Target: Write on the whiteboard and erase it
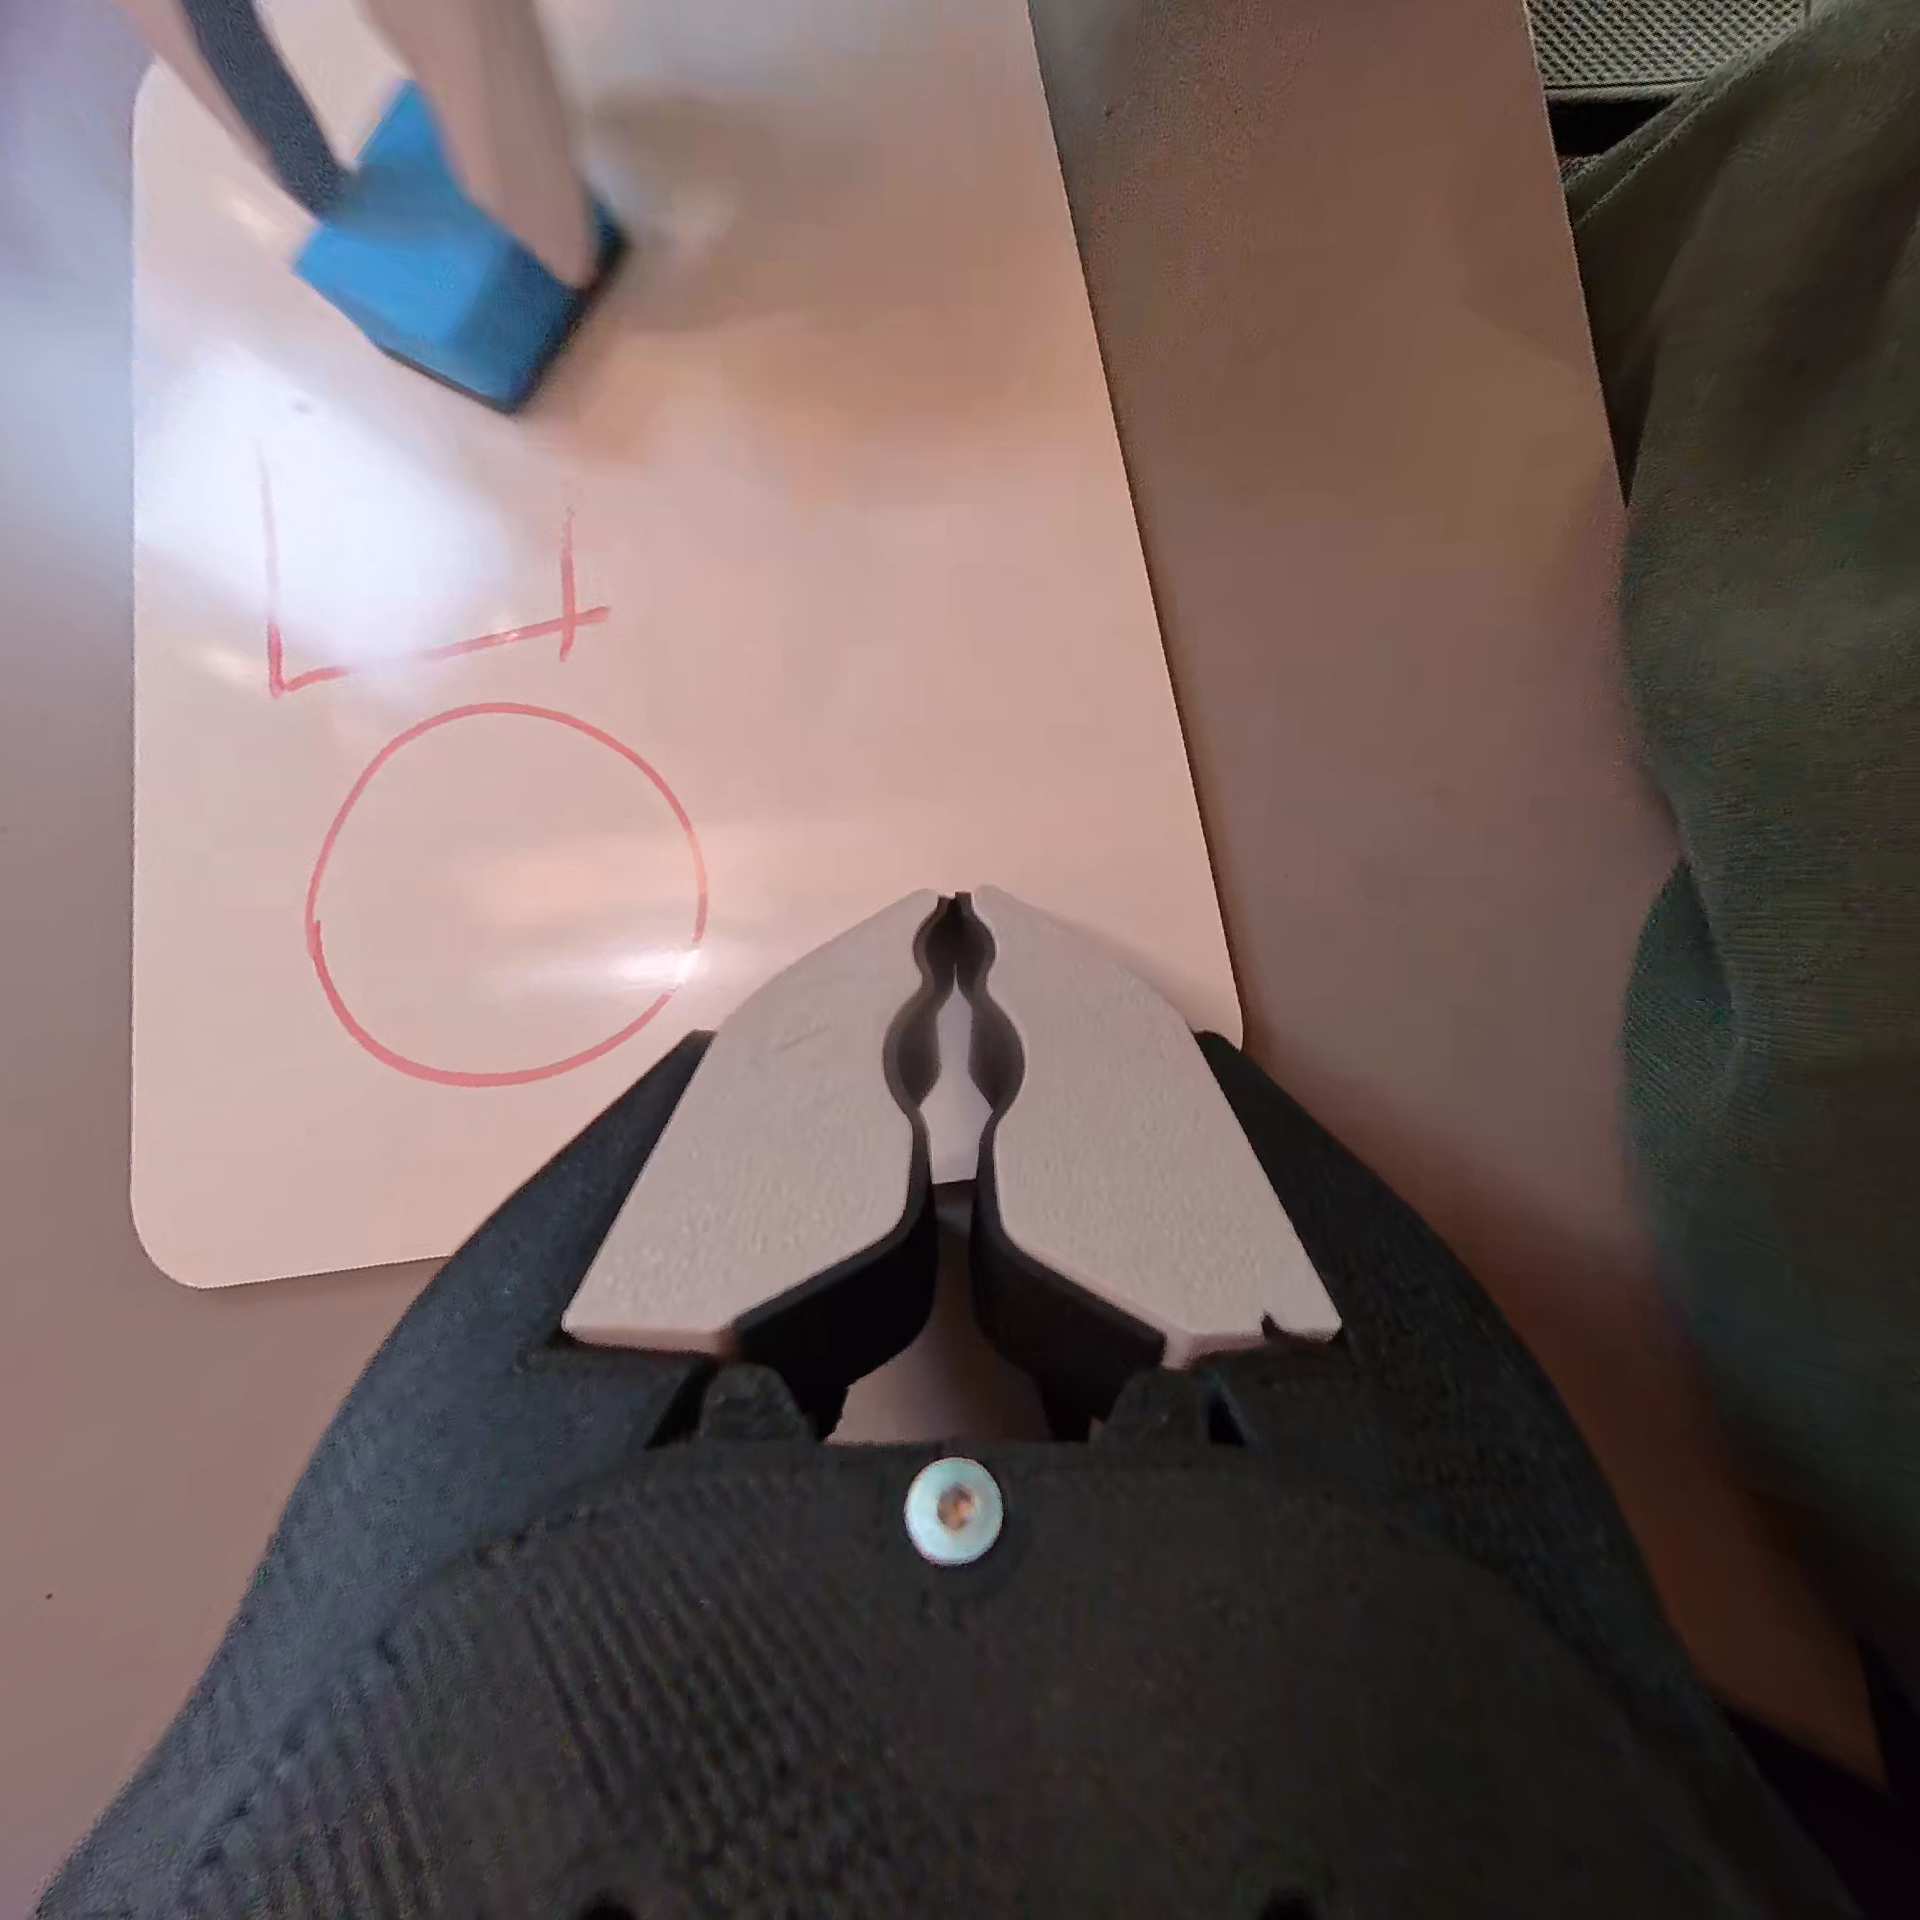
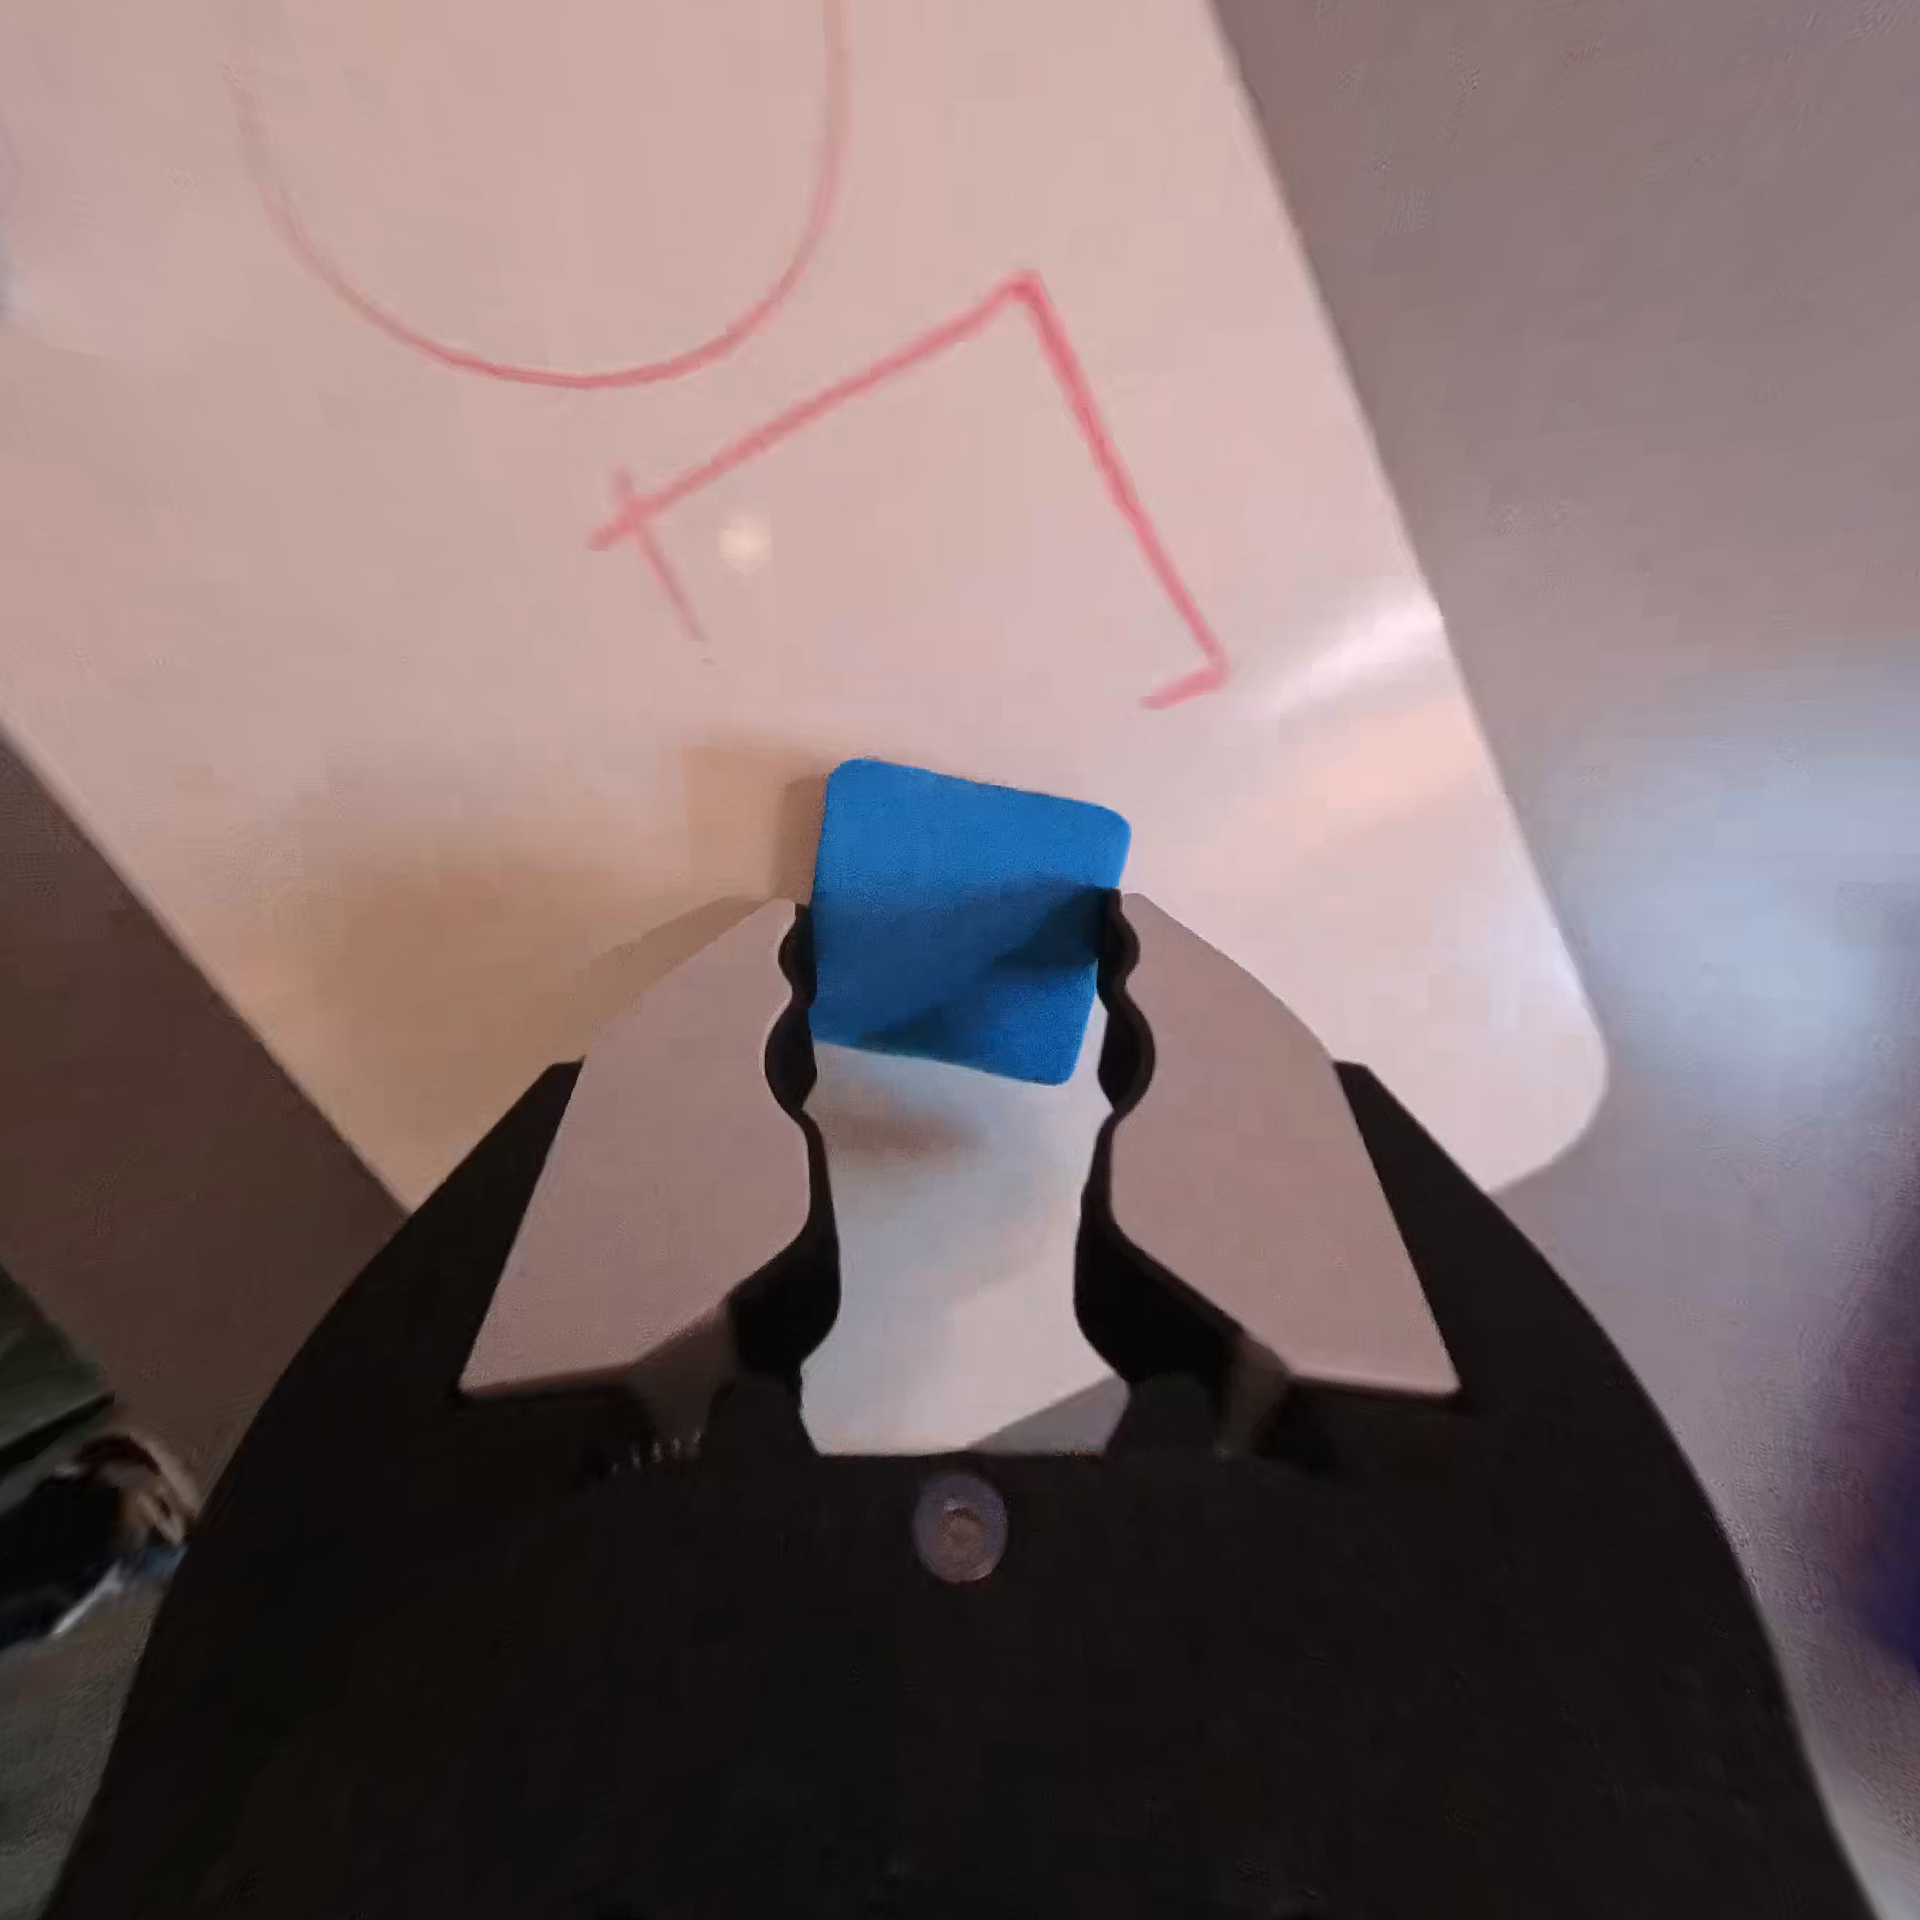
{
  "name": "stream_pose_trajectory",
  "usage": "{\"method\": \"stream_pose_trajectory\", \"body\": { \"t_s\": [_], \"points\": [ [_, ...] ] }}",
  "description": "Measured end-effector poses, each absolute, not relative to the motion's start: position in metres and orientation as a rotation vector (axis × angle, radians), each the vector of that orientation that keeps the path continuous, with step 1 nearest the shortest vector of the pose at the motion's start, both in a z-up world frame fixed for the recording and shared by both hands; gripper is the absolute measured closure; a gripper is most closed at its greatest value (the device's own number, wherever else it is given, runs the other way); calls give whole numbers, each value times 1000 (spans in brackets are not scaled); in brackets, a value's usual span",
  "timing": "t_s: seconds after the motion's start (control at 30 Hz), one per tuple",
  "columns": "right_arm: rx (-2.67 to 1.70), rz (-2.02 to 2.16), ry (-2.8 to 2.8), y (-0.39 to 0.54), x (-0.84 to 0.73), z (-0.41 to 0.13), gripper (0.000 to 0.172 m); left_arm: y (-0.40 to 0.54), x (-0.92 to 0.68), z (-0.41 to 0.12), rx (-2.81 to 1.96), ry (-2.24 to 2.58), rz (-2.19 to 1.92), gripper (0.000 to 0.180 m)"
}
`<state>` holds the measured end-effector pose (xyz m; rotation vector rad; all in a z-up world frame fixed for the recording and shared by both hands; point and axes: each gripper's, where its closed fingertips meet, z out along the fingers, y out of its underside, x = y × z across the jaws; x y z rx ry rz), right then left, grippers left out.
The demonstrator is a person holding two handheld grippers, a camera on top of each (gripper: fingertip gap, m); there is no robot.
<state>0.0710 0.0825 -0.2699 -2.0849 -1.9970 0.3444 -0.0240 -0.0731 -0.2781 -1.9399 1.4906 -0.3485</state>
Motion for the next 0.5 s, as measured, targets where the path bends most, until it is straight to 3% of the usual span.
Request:
{"method": "stream_pose_trajectory", "body": {
  "t_s": [0.1, 0.27, 0.4, 0.5],
  "points": [
    [-2174, 366, -1785, 126, 53, -270, 119, -74, -23, -278, -1931, 1498, -336, 180],
    [-1919, 417, -2164, 34, 42, -269, 119, -75, -23, -278, -1930, 1502, -358, 179],
    [-2190, 310, -1889, 120, 54, -270, 119, -77, -23, -278, -1918, 1511, -350, 179],
    [-2055, 405, -1954, 98, 2, -270, 119, -77, -23, -278, -1919, 1512, -352, 179]
  ]
}}
